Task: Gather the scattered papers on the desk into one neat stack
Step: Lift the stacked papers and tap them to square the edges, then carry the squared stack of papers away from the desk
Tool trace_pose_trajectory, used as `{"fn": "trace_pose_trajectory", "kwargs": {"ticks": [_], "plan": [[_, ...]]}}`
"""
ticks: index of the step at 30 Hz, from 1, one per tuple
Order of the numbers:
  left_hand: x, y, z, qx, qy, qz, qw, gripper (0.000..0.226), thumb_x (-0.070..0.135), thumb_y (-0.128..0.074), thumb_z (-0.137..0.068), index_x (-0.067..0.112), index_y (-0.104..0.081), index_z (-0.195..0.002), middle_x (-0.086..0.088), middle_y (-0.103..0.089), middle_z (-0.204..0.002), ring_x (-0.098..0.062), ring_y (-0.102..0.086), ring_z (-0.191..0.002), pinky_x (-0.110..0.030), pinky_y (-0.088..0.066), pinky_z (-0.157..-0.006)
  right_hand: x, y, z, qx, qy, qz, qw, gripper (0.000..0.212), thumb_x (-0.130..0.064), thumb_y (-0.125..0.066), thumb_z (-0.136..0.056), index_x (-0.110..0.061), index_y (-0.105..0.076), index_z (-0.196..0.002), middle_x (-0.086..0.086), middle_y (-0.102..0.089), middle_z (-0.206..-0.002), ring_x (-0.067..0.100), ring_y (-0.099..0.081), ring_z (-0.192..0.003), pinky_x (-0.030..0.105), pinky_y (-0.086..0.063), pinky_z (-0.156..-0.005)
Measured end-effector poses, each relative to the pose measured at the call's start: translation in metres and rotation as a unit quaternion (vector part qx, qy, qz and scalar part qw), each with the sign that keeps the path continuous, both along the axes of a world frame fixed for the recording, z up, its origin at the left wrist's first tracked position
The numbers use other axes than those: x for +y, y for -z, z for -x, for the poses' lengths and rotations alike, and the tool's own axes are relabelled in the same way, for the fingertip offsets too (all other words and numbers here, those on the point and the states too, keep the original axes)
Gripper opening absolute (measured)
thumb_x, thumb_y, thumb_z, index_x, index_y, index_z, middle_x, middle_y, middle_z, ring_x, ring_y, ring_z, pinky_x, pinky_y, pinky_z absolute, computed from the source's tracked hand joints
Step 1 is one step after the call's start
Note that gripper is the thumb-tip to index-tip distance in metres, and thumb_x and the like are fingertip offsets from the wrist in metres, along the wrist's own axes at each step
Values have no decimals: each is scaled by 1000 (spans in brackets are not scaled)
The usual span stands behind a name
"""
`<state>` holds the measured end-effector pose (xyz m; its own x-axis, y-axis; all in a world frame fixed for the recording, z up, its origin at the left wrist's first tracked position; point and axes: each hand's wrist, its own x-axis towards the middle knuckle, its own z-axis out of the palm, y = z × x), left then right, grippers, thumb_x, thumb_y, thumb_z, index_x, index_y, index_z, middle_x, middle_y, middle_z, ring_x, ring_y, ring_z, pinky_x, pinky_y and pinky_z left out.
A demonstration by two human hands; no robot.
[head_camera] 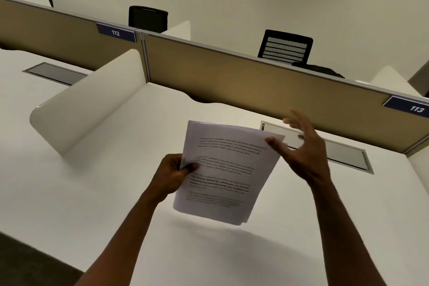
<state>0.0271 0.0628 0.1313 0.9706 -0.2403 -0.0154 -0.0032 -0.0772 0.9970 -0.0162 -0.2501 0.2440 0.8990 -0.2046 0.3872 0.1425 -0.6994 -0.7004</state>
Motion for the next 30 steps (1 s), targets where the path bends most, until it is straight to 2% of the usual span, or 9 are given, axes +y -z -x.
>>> {"fn": "trace_pose_trajectory", "kwargs": {"ticks": [3, 8, 11, 15, 18, 22, 25, 27, 30], "plan": [[3, 10, 7, 19, 1, 69, 997, 17, 21, -74, -84, 14, -79, -98, -8, -78, -101, -25, -75, -93, -27, -60, -74, 16, 48, 11, 160, -90, -318, 930, 111, -72, -80, -52, -28, -39, -145, 4, -59, -137, 24, -56, -127, 50, -50, -101], [-1, 20, 14, 83, 20, 152, 985, 28, 20, -71, -86, 9, -73, -111, -17, -74, -112, -36, -72, -102, -37, -61, -79, 47, 100, 24, 171, -99, -419, 886, 55, -49, -84, -69, -19, -69, -113, 12, -74, -111, 36, -72, -99, 43, -61, -74], [-1, 27, 21, 143, 55, 192, 969, 34, 23, -69, -91, 10, -66, -122, -18, -71, -121, -38, -69, -108, -43, -60, -83, 57, 109, 20, 174, -44, -412, 893, 41, -42, -79, -78, -17, -70, -109, 8, -77, -103, 29, -75, -89, 40, -61, -69], [-10, 34, 34, 184, 79, 137, 970, 31, 37, -68, -91, 21, -69, -118, -13, -74, -114, -36, -72, -102, -42, -62, -76, 67, 120, 13, 230, 2, -389, 892, 41, -48, -77, -78, -23, -68, -109, 2, -78, -96, 22, -76, -81, 39, -62, -66], [-17, 46, 36, 180, -17, 99, 978, 37, 34, -68, -92, 18, -64, -124, -8, -76, -111, -30, -74, -98, -46, -62, -79, 69, 133, 8, 275, 53, -355, 892, 46, -51, -74, -80, -24, -60, -114, 1, -74, -101, 22, -74, -86, 45, -62, -76], [-20, 69, 37, 200, -120, 53, 971, 41, 22, -66, -94, 18, -54, -133, -8, -67, -126, -24, -69, -106, -49, -57, -93, 75, 152, 9, 295, 79, -310, 900, 38, -31, -68, -87, -21, -54, -122, 5, -67, -115, 24, -67, -98, 48, -57, -89], [-18, 63, 32, 159, -132, -5, 978, 43, 22, -62, -96, 22, -49, -137, 7, -58, -131, -6, -62, -104, -32, -53, -92, 78, 147, 7, 258, 63, -306, 914, 32, -17, -63, -90, -18, -57, -122, 8, -68, -118, 26, -67, -100, 51, -56, -90], [-14, 48, 23, 103, -134, -12, 986, 36, 25, -61, -97, 29, -52, -131, 6, -63, -128, -9, -67, -101, -30, -58, -85, 77, 133, 2, 213, 52, -301, 928, 24, -17, -63, -92, -21, -59, -116, 5, -69, -112, 25, -70, -95, 49, -60, -83], [-13, 20, 9, 22, -126, 6, 992, 24, 34, -60, -96, 35, -53, -118, 5, -72, -110, -13, -75, -87, -35, -64, -69, 78, 108, -5, 126, 23, -303, 944, 10, -24, -61, -95, -32, -58, -102, -6, -70, -100, 15, -72, -85, 28, -61, -64]]}}
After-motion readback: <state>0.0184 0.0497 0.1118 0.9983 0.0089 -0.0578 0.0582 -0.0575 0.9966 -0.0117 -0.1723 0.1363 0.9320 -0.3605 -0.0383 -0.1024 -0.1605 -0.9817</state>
